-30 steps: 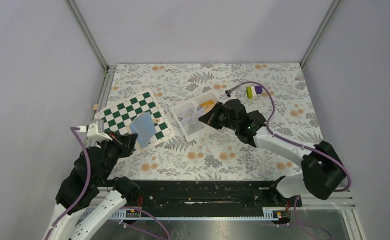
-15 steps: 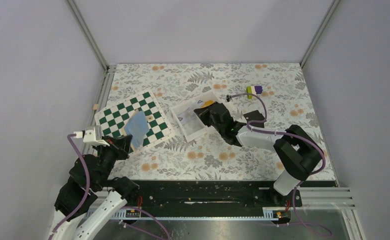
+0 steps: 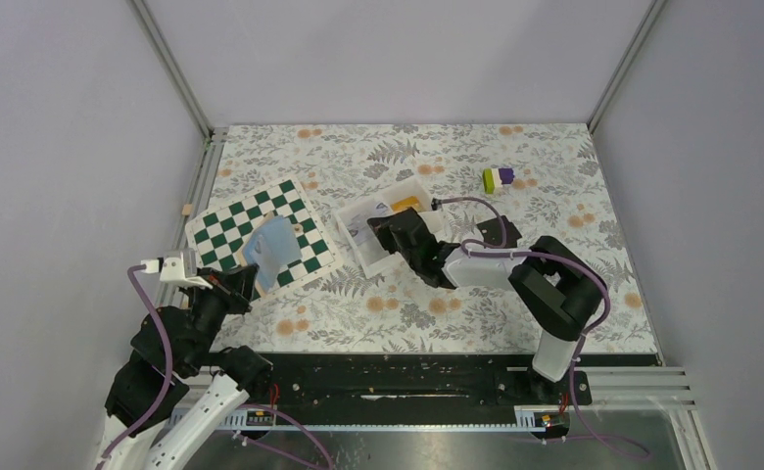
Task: Take the credit cards out of the card holder
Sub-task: Place the credit card in the storage box.
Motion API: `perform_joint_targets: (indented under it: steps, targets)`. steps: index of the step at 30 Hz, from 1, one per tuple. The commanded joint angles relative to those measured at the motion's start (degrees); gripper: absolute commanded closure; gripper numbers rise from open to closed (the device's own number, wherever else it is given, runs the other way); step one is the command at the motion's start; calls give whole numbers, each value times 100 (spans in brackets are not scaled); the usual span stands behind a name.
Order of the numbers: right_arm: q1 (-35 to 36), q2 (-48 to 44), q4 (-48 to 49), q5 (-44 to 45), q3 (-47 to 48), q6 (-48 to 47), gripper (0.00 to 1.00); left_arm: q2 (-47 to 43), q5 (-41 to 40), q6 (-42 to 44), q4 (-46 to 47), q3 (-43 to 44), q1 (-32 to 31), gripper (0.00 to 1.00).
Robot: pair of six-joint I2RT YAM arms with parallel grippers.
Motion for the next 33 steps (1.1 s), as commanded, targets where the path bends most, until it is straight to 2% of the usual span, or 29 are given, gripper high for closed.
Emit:
perform_joint_targets:
  steps: [1, 12, 24, 33]
  targets:
    - [121, 162, -38, 658, 141, 633, 100, -54, 136, 94, 394, -12, 20, 100]
    - [194, 436, -237, 797, 367, 838, 100, -213, 316, 112, 461, -39, 21, 100]
    - [273, 647, -61, 835, 393, 1040, 100, -656, 1360, 263, 938, -203, 20, 100]
    - [351, 739, -265, 968, 474, 1361, 100, -843, 1233, 258, 938, -222, 21, 100]
